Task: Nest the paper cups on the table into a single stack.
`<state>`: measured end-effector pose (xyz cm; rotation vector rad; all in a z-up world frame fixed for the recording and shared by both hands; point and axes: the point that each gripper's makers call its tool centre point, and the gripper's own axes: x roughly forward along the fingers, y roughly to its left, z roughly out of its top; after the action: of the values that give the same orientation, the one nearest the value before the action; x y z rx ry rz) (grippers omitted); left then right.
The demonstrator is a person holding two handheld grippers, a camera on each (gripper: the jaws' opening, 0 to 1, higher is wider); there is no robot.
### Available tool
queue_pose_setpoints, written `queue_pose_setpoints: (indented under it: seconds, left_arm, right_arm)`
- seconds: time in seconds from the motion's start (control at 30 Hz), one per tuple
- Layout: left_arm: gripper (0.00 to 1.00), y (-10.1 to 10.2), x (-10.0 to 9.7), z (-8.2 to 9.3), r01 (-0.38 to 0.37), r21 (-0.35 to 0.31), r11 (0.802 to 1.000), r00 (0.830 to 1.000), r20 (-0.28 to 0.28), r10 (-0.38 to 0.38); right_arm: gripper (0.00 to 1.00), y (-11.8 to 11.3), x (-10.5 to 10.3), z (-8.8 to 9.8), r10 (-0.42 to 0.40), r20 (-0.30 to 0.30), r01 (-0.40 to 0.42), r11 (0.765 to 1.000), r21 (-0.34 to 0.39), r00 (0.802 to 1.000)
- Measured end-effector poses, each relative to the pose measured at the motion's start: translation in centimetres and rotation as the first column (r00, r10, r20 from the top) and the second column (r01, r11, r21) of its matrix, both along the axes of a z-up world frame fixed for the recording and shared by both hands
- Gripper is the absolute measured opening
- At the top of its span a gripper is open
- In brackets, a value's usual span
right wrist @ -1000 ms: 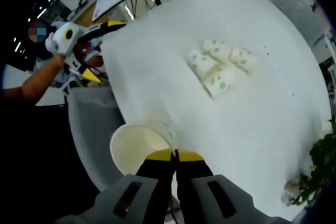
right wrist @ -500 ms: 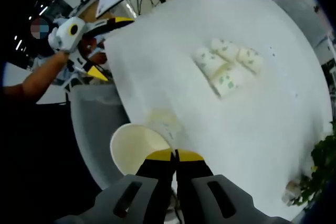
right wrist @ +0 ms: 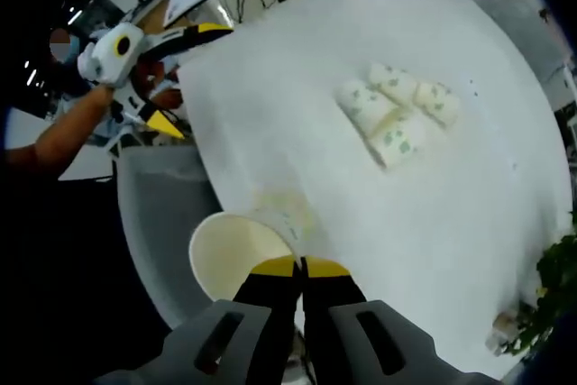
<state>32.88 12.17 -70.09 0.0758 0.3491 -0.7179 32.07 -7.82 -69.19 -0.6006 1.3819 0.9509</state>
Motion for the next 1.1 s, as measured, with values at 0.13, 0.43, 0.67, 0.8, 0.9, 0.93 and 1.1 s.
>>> queue_pose_setpoints:
  seconds: [0.13,0.43,0.67,0.8,0.9,0.93,1.1]
  left_arm:
    - [0.99,-0.1,-0.1,-0.1,0.000,-0.002,1.000,1.000,-0.002,0.000]
    - [0.99,0.2,-0.1,-0.1,-0.005,-0.002,1.000,1.000,-0.002,0.005]
    - [0.99,0.1,-0.1,-0.2,-0.005,-0.004,1.000,1.000,-0.002,0.005]
    - [0.99,0.2,-0.1,-0.2,-0.008,-0.006,1.000,1.000,-0.003,0.008]
    - [0.99,0.2,-0.2,-0.2,-0.008,-0.005,1.000,1.000,-0.003,0.008]
    - [0.99,0.2,-0.2,-0.2,-0.008,-0.005,1.000,1.000,-0.003,0.008]
    - [0.99,0.3,-0.2,-0.2,-0.011,-0.006,1.000,1.000,-0.003,0.011]
  right_arm:
    - [0.00,0.2,0.0,-0.8,-0.005,0.000,0.005,1.000,-0.008,1.000]
    - [0.00,0.2,0.1,-2.2,-0.009,0.012,0.010,1.000,-0.028,1.000]
    - [0.00,0.2,0.0,-3.2,-0.024,0.002,0.024,0.999,-0.033,1.000]
    - [0.00,0.2,0.0,-3.6,-0.028,0.004,0.028,0.999,-0.034,1.000]
    - [0.00,0.2,-0.1,-3.9,-0.031,0.003,0.032,0.999,-0.036,1.000]
    - [0.00,0.2,0.0,-4.1,-0.032,0.006,0.032,0.999,-0.039,0.999]
    - [0.00,0.2,0.0,-4.8,-0.045,0.006,0.046,0.998,-0.040,0.999]
